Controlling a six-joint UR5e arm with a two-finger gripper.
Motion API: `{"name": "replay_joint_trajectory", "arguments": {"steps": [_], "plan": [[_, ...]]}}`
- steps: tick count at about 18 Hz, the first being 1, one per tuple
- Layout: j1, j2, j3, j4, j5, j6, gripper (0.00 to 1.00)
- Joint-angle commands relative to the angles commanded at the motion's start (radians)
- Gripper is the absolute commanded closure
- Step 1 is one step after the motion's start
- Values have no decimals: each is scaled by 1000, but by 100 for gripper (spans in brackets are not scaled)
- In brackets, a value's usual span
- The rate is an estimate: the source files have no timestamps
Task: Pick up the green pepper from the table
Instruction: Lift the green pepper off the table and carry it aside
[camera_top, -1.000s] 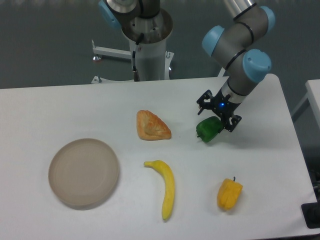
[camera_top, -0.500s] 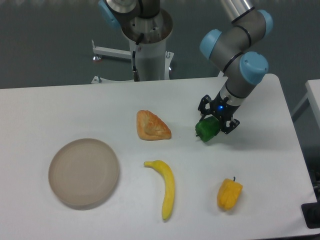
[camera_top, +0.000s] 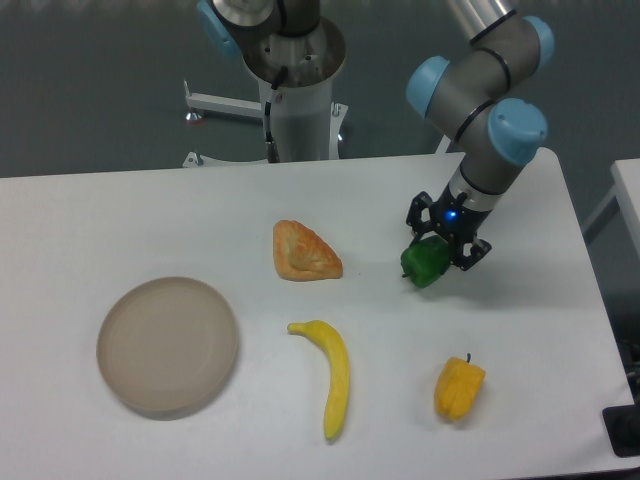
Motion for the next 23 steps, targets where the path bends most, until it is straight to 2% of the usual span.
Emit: {"name": "replay_joint_trajectory", "arguments": {"steps": [6, 8, 15, 23], "plan": [[-11, -92, 181, 0, 2, 0, 65], [-11, -106, 220, -6, 2, 0, 65], [-18, -126, 261, -15, 25, 0, 64], [-18, -126, 270, -14, 25, 0, 64]]}}
